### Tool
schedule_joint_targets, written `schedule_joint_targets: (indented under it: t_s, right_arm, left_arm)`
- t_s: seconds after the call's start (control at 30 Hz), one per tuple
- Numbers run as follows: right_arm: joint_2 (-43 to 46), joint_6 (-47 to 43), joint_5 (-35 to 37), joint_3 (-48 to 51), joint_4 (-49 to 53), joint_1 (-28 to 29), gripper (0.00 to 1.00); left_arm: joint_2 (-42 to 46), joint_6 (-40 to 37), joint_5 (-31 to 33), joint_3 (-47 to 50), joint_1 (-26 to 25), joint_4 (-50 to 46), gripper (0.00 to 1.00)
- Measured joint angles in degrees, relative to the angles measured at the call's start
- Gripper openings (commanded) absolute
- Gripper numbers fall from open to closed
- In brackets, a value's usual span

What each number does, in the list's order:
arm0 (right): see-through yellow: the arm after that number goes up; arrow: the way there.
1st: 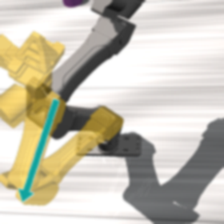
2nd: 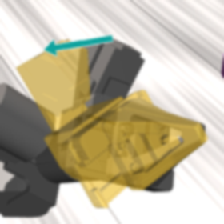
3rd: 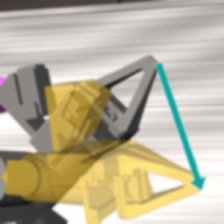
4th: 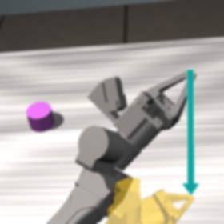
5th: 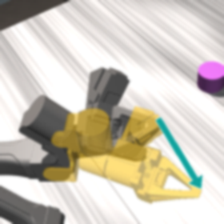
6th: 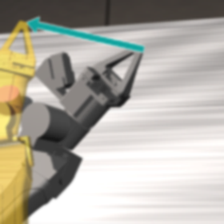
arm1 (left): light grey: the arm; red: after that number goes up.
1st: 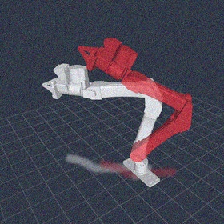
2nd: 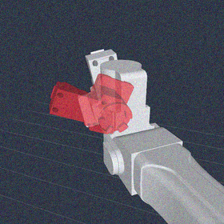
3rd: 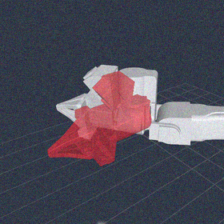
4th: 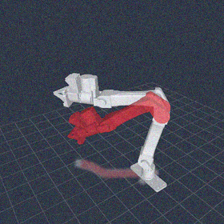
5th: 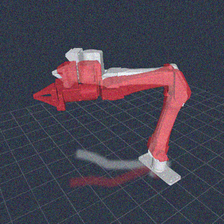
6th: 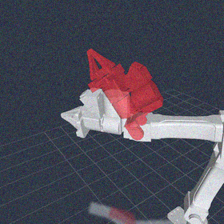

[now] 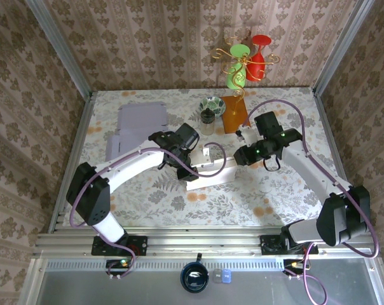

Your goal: Fold the paper box

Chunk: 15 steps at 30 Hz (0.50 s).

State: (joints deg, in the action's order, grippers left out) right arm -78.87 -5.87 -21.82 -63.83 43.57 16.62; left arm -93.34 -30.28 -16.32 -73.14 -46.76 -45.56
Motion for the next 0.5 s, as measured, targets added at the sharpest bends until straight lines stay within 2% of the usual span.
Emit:
schedule_joint_targets:
  t_s: [0.33,0.5]
  right_arm:
    - [0.0,0.0,2.0,-0.4,0.4,0.4,0.19]
    - [0.0,0.0,2.8,-0.5,0.4,1.0,0.11]
  left_arm:
    - [0.0,0.0,-0.4,0.0,0.0,0.0,0.25]
    - [0.0,0.0,-0.4,0.0,0.0,0.0,0.25]
